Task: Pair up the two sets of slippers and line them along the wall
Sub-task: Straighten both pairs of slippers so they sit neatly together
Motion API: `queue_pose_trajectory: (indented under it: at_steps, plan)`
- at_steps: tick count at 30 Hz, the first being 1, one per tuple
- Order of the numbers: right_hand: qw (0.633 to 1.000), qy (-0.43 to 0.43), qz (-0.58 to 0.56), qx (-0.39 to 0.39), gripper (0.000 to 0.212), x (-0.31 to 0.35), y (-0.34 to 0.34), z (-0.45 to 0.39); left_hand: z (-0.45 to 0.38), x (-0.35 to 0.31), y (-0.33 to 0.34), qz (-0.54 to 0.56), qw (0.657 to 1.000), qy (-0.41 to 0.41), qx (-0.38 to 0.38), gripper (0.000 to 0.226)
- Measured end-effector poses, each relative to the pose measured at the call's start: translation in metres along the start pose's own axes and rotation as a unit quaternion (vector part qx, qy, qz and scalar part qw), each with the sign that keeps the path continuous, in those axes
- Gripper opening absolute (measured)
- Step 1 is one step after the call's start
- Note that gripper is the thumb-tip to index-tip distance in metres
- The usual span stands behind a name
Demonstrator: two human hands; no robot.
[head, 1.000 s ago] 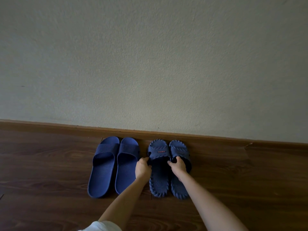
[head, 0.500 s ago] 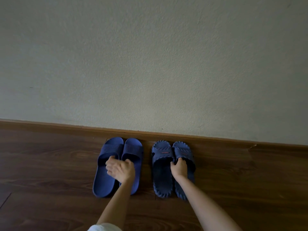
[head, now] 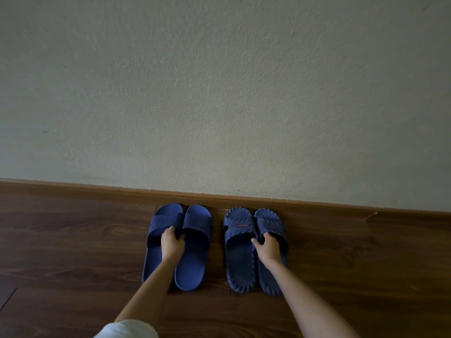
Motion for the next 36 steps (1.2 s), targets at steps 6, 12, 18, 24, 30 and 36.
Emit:
queue_pose_trajectory:
  at_steps: [6, 12, 18, 24, 30, 36]
  plan:
    - [1.0, -0.004, -0.006, -0.006, 0.03, 0.0, 0.004, -0.002, 0.002, -0.002, 0.003, 0.044, 0.999, -0.011, -0.011, 0.037]
    - [1.0, -0.002, -0.005, -0.005, 0.031, 0.001, 0.004, -0.002, -0.003, -0.003, 0.001, 0.086, 0.995, -0.051, 0.019, 0.035]
    - [1.0, 0.007, -0.008, -0.01, 0.032, 0.004, 0.007, 0.0, -0.006, -0.001, 0.002, 0.117, 0.989, -0.075, 0.045, 0.035]
    - [1.0, 0.01, -0.013, -0.01, 0.034, 0.007, 0.007, 0.002, -0.002, -0.001, 0.0, 0.107, 0.991, -0.065, 0.045, 0.031]
    - [1.0, -0.002, 0.012, 0.013, 0.036, 0.009, 0.003, 0.002, 0.006, 0.007, -0.009, 0.123, 0.991, -0.056, 0.012, 0.013]
    - [0.989, -0.008, 0.149, 0.009, 0.044, 0.014, -0.004, 0.006, 0.019, 0.006, -0.009, 0.129, 0.991, -0.013, -0.022, 0.015]
Point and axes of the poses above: each hand's wrist, its own z-axis away from the middle knuckle, its own y-axis out of the palm, x = y × z, the point moved 4 cm from there along -z, towards the middle knuckle, and after that the axes turned 1 degree about x, right-handed, at the moved point
